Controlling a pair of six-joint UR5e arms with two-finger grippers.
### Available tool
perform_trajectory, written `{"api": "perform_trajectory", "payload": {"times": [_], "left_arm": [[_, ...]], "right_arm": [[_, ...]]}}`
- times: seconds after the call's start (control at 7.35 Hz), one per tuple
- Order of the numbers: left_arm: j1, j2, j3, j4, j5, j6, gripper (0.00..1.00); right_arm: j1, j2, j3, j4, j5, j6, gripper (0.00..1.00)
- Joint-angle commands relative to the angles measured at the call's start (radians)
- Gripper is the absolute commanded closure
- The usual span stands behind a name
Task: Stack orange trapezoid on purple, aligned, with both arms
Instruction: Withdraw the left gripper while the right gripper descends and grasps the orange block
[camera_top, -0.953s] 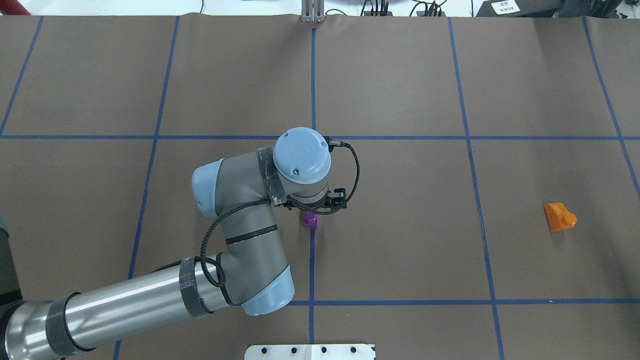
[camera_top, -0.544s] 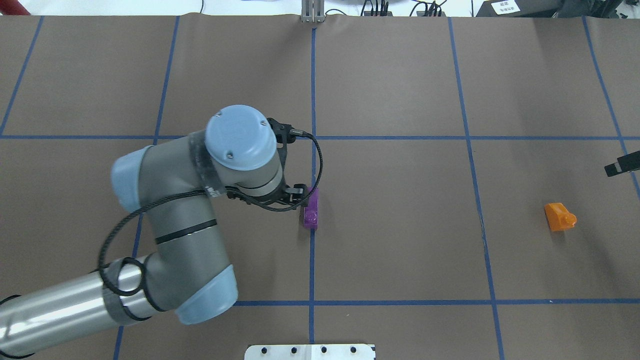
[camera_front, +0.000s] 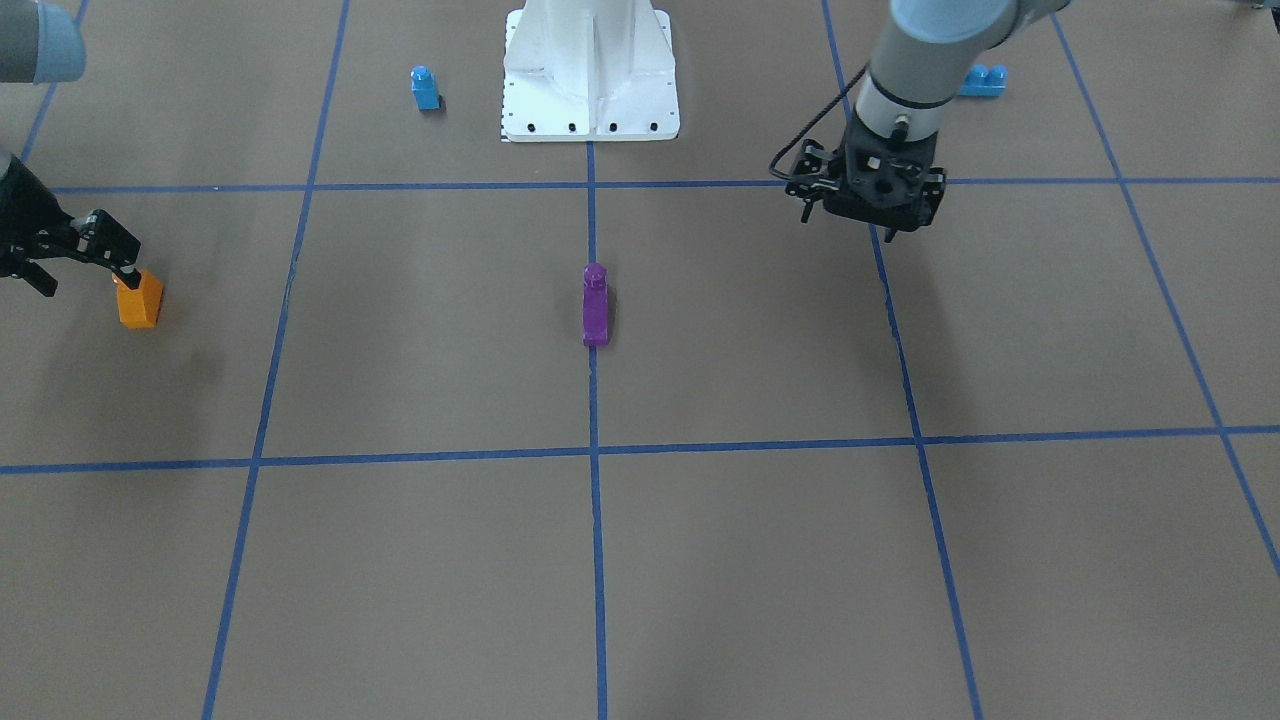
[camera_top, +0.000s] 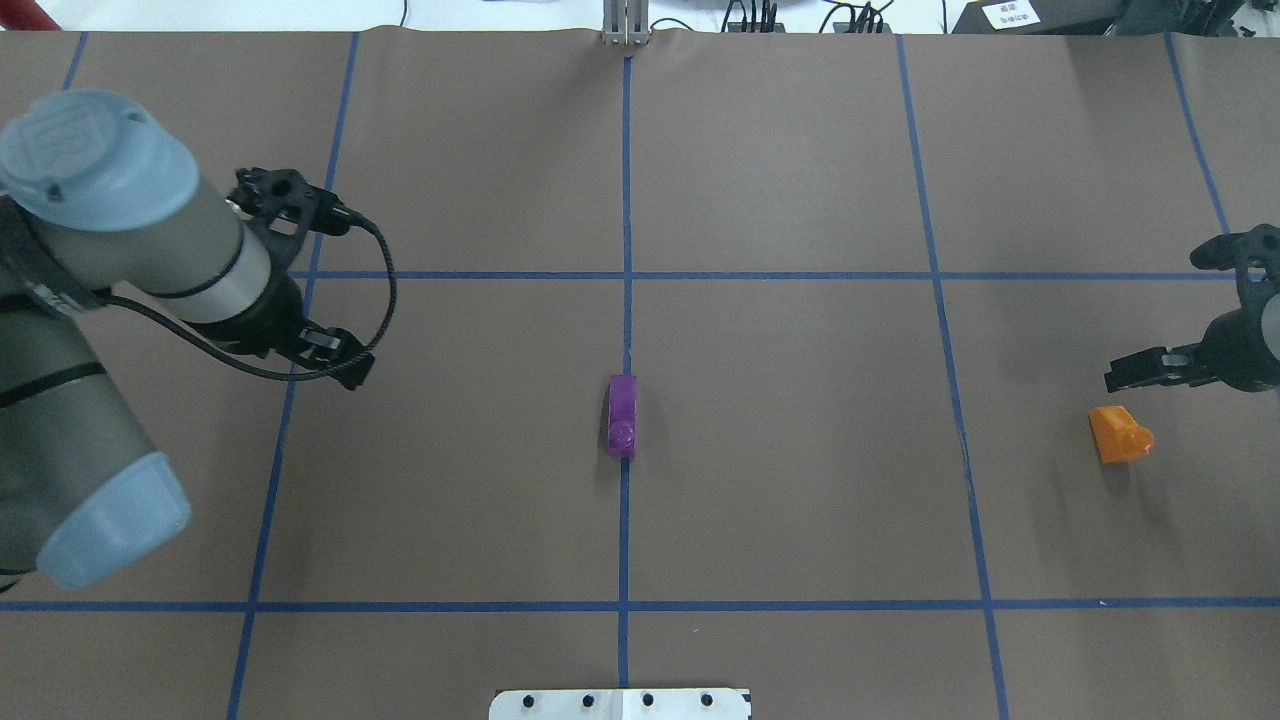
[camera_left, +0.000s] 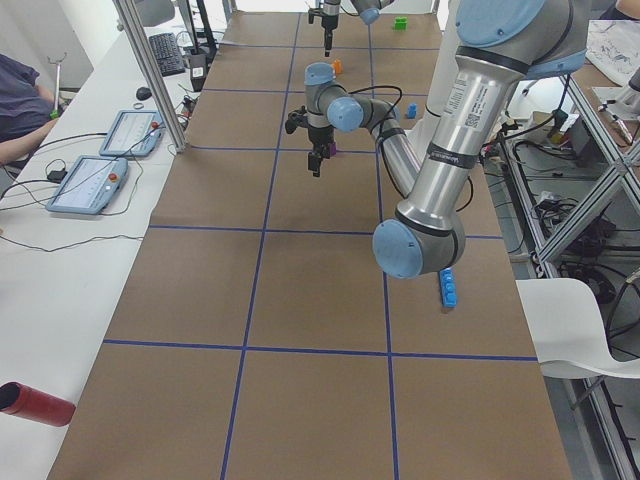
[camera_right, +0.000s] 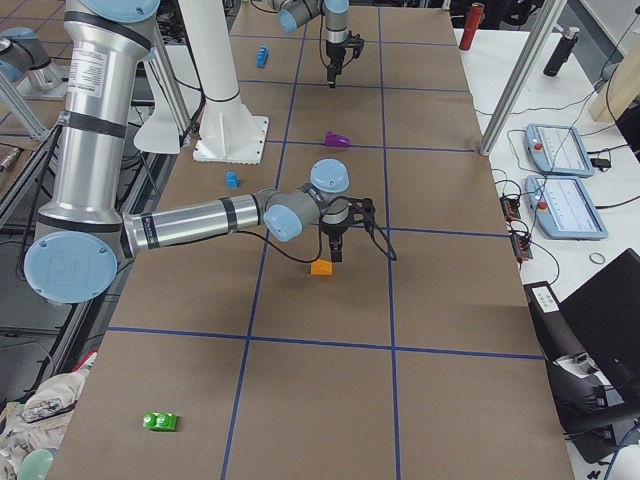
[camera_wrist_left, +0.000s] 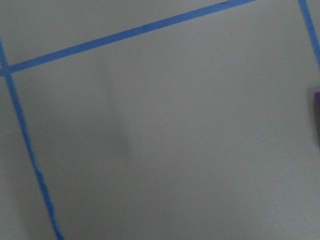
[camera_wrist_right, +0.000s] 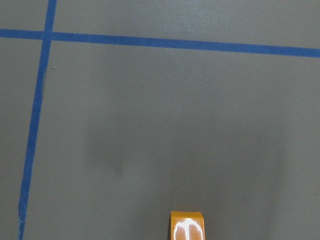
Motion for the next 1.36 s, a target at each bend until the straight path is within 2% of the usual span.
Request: {"api": "perform_trajectory", "payload": {"times": [0.0, 0.27, 1.09, 1.22], "left_arm": [[-0.078, 0.066, -0.018, 0.000, -0.045, 0.125, 0.01], [-0.078, 0.061, -0.018, 0.002, -0.046, 0.119, 0.00], [-0.073, 0.056, -0.015, 0.000, -0.046, 0.109, 0.00], [-0.073, 0.058, -0.013, 0.002, -0.046, 0.109, 0.00]], "right_arm": [[-0.060, -0.014, -0.092, 0.134, -0.039, 0.051, 0.00], [-0.082, -0.034, -0.107, 0.165, -0.039, 0.052, 0.02], [-0.123, -0.051, -0.093, 0.160, -0.023, 0.048, 1.00], [-0.123, -0.045, -0.066, 0.148, -0.019, 0.049, 1.00]]}}
